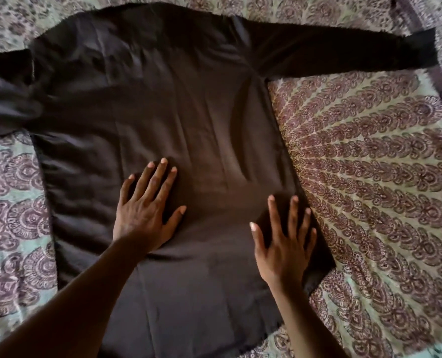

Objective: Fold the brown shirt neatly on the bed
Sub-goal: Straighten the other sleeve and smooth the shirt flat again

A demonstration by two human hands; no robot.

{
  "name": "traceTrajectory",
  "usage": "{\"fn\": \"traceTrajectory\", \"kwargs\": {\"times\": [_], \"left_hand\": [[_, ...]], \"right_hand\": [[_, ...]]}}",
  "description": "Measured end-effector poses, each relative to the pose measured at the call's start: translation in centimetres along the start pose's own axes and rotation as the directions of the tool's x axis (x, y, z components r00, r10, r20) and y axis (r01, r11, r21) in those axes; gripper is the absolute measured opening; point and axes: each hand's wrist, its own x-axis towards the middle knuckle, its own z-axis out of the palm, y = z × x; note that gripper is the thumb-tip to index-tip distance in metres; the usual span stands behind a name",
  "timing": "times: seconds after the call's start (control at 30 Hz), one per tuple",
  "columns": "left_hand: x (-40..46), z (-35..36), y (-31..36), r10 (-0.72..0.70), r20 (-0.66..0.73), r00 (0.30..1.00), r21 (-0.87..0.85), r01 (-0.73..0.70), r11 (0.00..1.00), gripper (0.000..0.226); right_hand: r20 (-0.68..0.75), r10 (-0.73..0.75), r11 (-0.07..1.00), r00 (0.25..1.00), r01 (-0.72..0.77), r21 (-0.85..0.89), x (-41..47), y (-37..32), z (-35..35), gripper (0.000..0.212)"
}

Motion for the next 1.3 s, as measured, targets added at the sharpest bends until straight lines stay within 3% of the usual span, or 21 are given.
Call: {"fn": "traceTrajectory", "kwargs": {"times": [0.07, 0.17, 0.27, 0.33, 0.4, 0.47, 0.57, 0.63, 0.73, 0.83, 0.93, 1.0, 1.13, 1.23, 1.3], "left_hand": [[0.0, 0.0, 0.0, -0.010, 0.007, 1.000, -0.010, 0.010, 1.000, 0.084], [0.0, -0.1, 0.0, -0.004, 0.007, 1.000, -0.018, 0.004, 1.000, 0.084], [0.2, 0.1, -0.2, -0.001, 0.018, 1.000, -0.010, 0.001, 1.000, 0.085], [0.2, 0.2, -0.3, 0.000, 0.030, 1.000, -0.009, 0.001, 1.000, 0.085], [0.3, 0.0, -0.3, 0.006, 0.027, 1.000, -0.023, -0.005, 1.000, 0.085], [0.3, -0.2, -0.3, 0.002, 0.030, 1.000, -0.029, -0.001, 1.000, 0.085], [0.3, -0.1, -0.3, -0.006, 0.033, 0.999, -0.048, 0.008, 0.999, 0.085], [0.3, -0.2, -0.3, 0.001, 0.038, 0.999, -0.061, 0.002, 0.998, 0.085], [0.4, -0.3, -0.4, -0.003, 0.056, 0.998, -0.050, 0.006, 0.999, 0.085], [0.4, -0.1, -0.4, -0.006, 0.070, 0.998, -0.041, 0.009, 0.999, 0.086], [0.4, -0.1, -0.5, 0.002, 0.065, 0.998, -0.037, 0.001, 0.999, 0.086], [0.5, -0.1, -0.5, 0.000, 0.064, 0.998, -0.032, 0.002, 0.999, 0.086], [0.5, -0.1, -0.4, -0.005, 0.063, 0.998, -0.030, 0.006, 1.000, 0.086], [0.3, -0.2, -0.4, -0.001, 0.042, 0.999, -0.040, 0.003, 0.999, 0.085], [0.4, -0.2, -0.4, 0.000, 0.033, 0.999, -0.048, 0.002, 0.999, 0.084]], "right_hand": [[0.036, 0.046, 0.999, 0.998, -0.045, -0.020, -0.5, 1.0, -0.6, 0.073], [-0.049, 0.011, 0.999, 0.999, -0.009, 0.032, 2.4, -2.6, -1.8, 0.076], [-0.170, -0.223, 0.965, 0.960, 0.242, 0.097, 8.5, -11.1, -1.8, 0.072], [-0.136, -0.398, 0.900, 0.907, 0.415, 0.134, 12.1, -16.4, -1.1, 0.070], [-0.057, -0.490, 0.864, 0.870, 0.493, 0.096, 14.5, -17.8, -0.2, 0.068], [-0.066, -0.451, 0.890, 0.890, 0.454, 0.040, 16.1, -15.0, 0.5, 0.065], [-0.121, -0.271, 0.962, 0.955, 0.273, 0.003, 17.5, -8.1, -0.1, 0.066], [-0.079, -0.166, 0.986, 0.983, 0.166, -0.008, 18.4, -5.0, -0.7, 0.070], [-0.104, -0.083, 0.997, 0.991, 0.083, 0.001, 18.9, -6.0, -1.1, 0.075], [-0.226, -0.233, 0.971, 0.946, 0.240, 0.004, 18.5, -12.0, -0.9, 0.073], [-0.085, -0.442, 0.893, 0.893, 0.447, 0.054, 19.0, -17.8, -0.1, 0.071], [-0.006, -0.426, 0.902, 0.905, 0.425, 0.076, 20.4, -18.3, 0.3, 0.069], [-0.076, -0.304, 0.950, 0.950, 0.308, 0.058, 23.8, -13.6, -0.6, 0.071], [0.039, -0.226, 0.974, 0.973, 0.225, 0.039, 26.3, -10.7, -1.9, 0.073], [0.017, -0.218, 0.976, 0.976, 0.218, 0.012, 25.6, -10.8, -2.6, 0.074]]}}
